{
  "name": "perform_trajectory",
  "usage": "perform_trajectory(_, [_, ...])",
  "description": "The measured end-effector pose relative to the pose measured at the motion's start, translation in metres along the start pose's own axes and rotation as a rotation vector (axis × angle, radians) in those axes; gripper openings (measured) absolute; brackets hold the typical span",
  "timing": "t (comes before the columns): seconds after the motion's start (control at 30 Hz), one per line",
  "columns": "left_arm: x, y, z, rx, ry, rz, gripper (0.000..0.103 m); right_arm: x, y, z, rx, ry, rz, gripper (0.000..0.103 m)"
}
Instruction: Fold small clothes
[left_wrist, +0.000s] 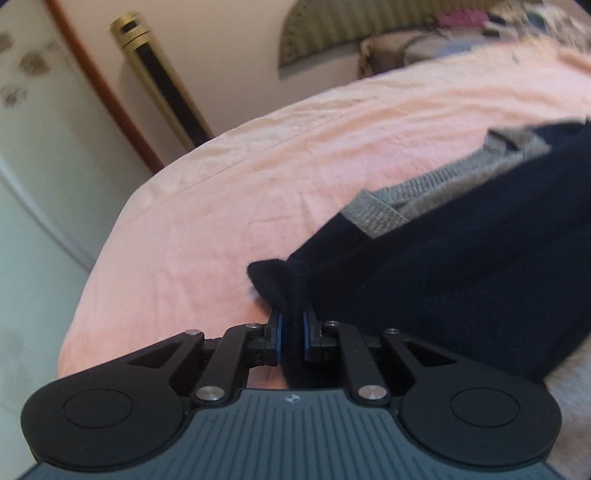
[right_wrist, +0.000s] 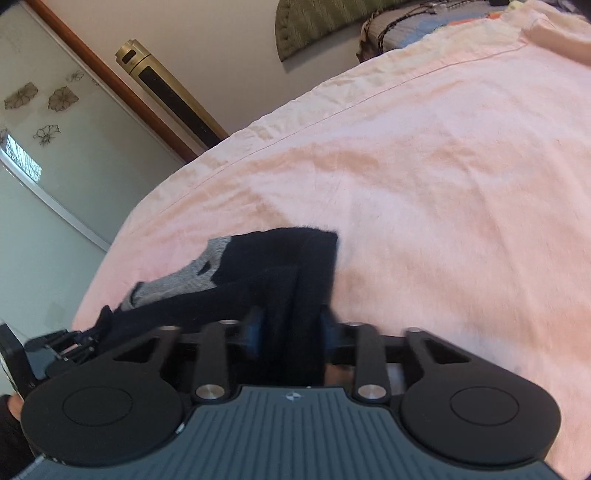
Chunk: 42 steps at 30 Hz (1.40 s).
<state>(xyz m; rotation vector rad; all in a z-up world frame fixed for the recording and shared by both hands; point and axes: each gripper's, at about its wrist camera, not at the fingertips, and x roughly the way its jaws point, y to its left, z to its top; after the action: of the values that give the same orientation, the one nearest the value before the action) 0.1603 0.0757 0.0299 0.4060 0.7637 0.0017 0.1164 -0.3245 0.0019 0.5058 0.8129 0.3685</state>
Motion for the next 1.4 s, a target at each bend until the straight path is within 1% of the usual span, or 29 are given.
perform_trajectory(0.07, [-0.031,0.012,-0.006,-0.08,-0.074,0.034,0.015,-0.023,0.016,-0.002,-0.072,-0.087,-0.026,0.061])
perform_trajectory(0.13, [-0.058,0.016,-0.005,-0.177,-0.169,0.045,0.015,-0.038,0.034,-0.005,-0.137,-0.112,0.008,0.061])
perform_trajectory(0.17, [-0.067,0.016,-0.002,-0.24,-0.212,0.019,0.015,-0.036,0.045,-0.007,-0.157,-0.098,0.031,0.061])
perform_trajectory(0.2, [-0.072,0.013,0.0,-0.29,-0.229,-0.028,0.021,-0.033,0.057,-0.009,-0.178,-0.084,0.046,0.061])
perform_trajectory(0.23, [-0.071,0.005,0.005,-0.307,-0.221,-0.102,0.031,-0.026,0.068,-0.011,-0.2,-0.07,0.057,0.063])
perform_trajectory(0.27, [-0.065,-0.008,0.009,-0.288,-0.203,-0.169,0.037,-0.017,0.077,-0.015,-0.222,-0.054,0.061,0.066])
perform_trajectory(0.3, [-0.057,-0.021,0.01,-0.261,-0.178,-0.198,0.049,-0.007,0.084,-0.018,-0.236,-0.038,0.051,0.07])
perform_trajectory(0.33, [-0.045,-0.036,0.009,-0.221,-0.129,-0.185,0.051,0.004,0.088,-0.021,-0.241,-0.024,0.03,0.07])
perform_trajectory(0.37, [-0.028,-0.046,0.005,-0.201,-0.042,-0.138,0.051,0.015,0.091,-0.026,-0.249,-0.004,-0.005,0.07])
perform_trajectory(0.4, [-0.017,-0.045,-0.003,-0.228,-0.029,-0.134,0.053,0.025,0.09,-0.029,-0.261,0.024,-0.052,0.07])
perform_trajectory(0.43, [-0.016,-0.038,-0.012,-0.263,-0.063,-0.139,0.064,0.033,0.086,-0.033,-0.267,0.061,-0.096,0.07])
perform_trajectory(0.5, [-0.012,-0.025,-0.023,-0.289,-0.091,-0.193,0.065,0.03,0.076,-0.041,-0.299,0.029,-0.059,0.067])
perform_trajectory(0.53, [-0.014,-0.022,-0.023,-0.284,-0.088,-0.197,0.065,0.027,0.072,-0.042,-0.292,0.021,-0.051,0.066])
perform_trajectory(0.57, [-0.018,-0.021,-0.021,-0.275,-0.081,-0.173,0.065,0.025,0.073,-0.045,-0.306,0.023,-0.056,0.066])
perform_trajectory(0.63, [-0.038,-0.023,-0.021,-0.29,-0.069,-0.117,0.063,0.023,0.086,-0.049,-0.362,0.028,-0.122,0.066])
perform_trajectory(0.7, [-0.063,-0.024,-0.031,-0.306,-0.093,-0.172,0.064,0.01,0.099,-0.056,-0.354,0.003,-0.188,0.07])
perform_trajectory(0.77, [-0.08,-0.032,-0.045,-0.288,-0.094,-0.197,0.069,-0.01,0.105,-0.071,-0.37,-0.005,-0.106,0.073])
perform_trajectory(0.83, [-0.08,-0.043,-0.061,-0.3,-0.045,-0.209,0.069,-0.021,0.11,-0.091,-0.404,-0.01,-0.084,0.086])
perform_trajectory(0.87, [-0.077,-0.049,-0.069,-0.297,-0.008,-0.216,0.069,-0.02,0.111,-0.101,-0.419,-0.001,-0.1,0.086])
perform_trajectory(0.9, [-0.078,-0.055,-0.078,-0.278,-0.039,-0.188,0.074,-0.016,0.11,-0.111,-0.436,0.019,-0.139,0.086])
perform_trajectory(0.93, [-0.08,-0.061,-0.084,-0.247,-0.082,-0.137,0.08,-0.01,0.106,-0.12,-0.45,0.04,-0.192,0.088])
perform_trajectory(0.97, [-0.081,-0.061,-0.086,-0.261,-0.087,-0.128,0.08,-0.011,0.105,-0.13,-0.497,0.003,-0.212,0.086])
perform_trajectory(1.0, [-0.08,-0.057,-0.085,-0.297,-0.06,-0.128,0.081,-0.011,0.104,-0.138,-0.54,-0.017,-0.237,0.091])
perform_trajectory(1.07, [-0.084,-0.052,-0.084,-0.344,-0.018,-0.12,0.081,-0.02,0.104,-0.146,-0.518,-0.037,-0.283,0.091])
perform_trajectory(1.13, [-0.093,-0.055,-0.089,-0.333,-0.012,-0.121,0.081,-0.034,0.106,-0.153,-0.45,-0.037,-0.295,0.093])
perform_trajectory(1.17, [-0.095,-0.058,-0.093,-0.312,-0.023,-0.115,0.082,-0.04,0.107,-0.159,-0.445,-0.037,-0.292,0.096])
perform_trajectory(1.2, [-0.096,-0.059,-0.098,-0.299,-0.042,-0.105,0.082,-0.043,0.108,-0.167,-0.461,-0.035,-0.291,0.103])
perform_trajectory(1.27, [-0.099,-0.059,-0.104,-0.313,-0.046,-0.1,0.083,-0.045,0.104,-0.184,-0.531,-0.05,-0.31,0.103])
perform_trajectory(1.4, [-0.105,-0.058,-0.107,-0.325,-0.024,-0.105,0.083,-0.063,0.102,-0.187,-0.447,-0.042,-0.328,0.103])
